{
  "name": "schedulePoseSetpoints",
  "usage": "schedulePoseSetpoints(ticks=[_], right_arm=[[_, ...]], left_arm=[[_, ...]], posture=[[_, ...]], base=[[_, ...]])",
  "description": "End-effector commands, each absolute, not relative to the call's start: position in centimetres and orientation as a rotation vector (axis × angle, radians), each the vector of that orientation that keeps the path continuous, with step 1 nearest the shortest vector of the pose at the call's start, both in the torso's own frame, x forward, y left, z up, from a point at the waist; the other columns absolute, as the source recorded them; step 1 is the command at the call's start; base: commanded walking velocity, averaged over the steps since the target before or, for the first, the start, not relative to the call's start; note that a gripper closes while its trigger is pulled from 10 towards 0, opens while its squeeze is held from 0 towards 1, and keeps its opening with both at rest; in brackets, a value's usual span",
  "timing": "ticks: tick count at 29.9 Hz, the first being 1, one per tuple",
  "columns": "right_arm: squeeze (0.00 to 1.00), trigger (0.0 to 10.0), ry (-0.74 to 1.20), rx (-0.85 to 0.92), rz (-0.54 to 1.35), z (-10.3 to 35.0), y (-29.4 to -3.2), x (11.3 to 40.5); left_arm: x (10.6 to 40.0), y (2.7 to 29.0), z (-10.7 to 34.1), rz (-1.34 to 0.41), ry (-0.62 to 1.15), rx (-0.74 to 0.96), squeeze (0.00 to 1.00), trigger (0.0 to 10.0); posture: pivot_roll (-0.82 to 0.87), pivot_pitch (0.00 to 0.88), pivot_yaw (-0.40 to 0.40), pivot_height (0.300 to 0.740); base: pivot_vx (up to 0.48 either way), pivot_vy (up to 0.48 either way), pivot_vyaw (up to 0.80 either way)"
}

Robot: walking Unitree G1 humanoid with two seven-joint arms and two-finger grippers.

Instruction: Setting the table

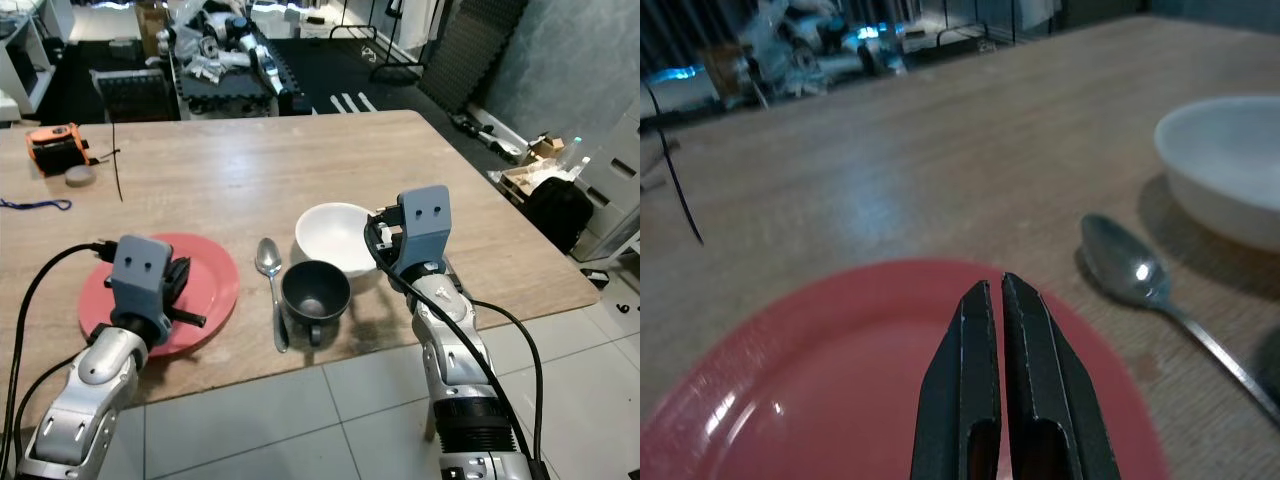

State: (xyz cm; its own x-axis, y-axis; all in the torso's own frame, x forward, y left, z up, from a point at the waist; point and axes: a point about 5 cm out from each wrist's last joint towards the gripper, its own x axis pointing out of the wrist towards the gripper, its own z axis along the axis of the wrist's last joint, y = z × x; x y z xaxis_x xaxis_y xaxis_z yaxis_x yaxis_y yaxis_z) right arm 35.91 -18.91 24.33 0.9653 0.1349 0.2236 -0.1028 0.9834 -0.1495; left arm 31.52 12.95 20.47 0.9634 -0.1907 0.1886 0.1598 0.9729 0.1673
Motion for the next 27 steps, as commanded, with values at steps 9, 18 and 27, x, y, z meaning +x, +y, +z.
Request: schedulePoseSetpoints(ticks=[9,18,27], right_arm=[[0.00,10.0,-0.144,-0.132,0.068,25.2,-22.0,35.1],[0.00,10.0,-0.062,-0.247,0.323,25.7,-21.1,27.9],[0.00,10.0,-0.013,-0.227,0.044,24.8,-22.1,32.5]], left_arm=[[31.2,12.9,19.6,-0.187,-0.167,0.155,0.00,10.0],[31.0,13.1,19.2,-0.200,-0.151,0.163,0.00,10.0],[31.5,11.9,19.9,-0.222,-0.173,0.150,0.00,10.0]], posture=[[-0.01,0.130,0.026,0.740],[-0.05,0.145,0.033,0.740],[-0.02,0.152,0.029,0.740]], base=[[0.000,0.000,0.00],[0.000,0.000,0.00],[0.000,0.000,0.00]])
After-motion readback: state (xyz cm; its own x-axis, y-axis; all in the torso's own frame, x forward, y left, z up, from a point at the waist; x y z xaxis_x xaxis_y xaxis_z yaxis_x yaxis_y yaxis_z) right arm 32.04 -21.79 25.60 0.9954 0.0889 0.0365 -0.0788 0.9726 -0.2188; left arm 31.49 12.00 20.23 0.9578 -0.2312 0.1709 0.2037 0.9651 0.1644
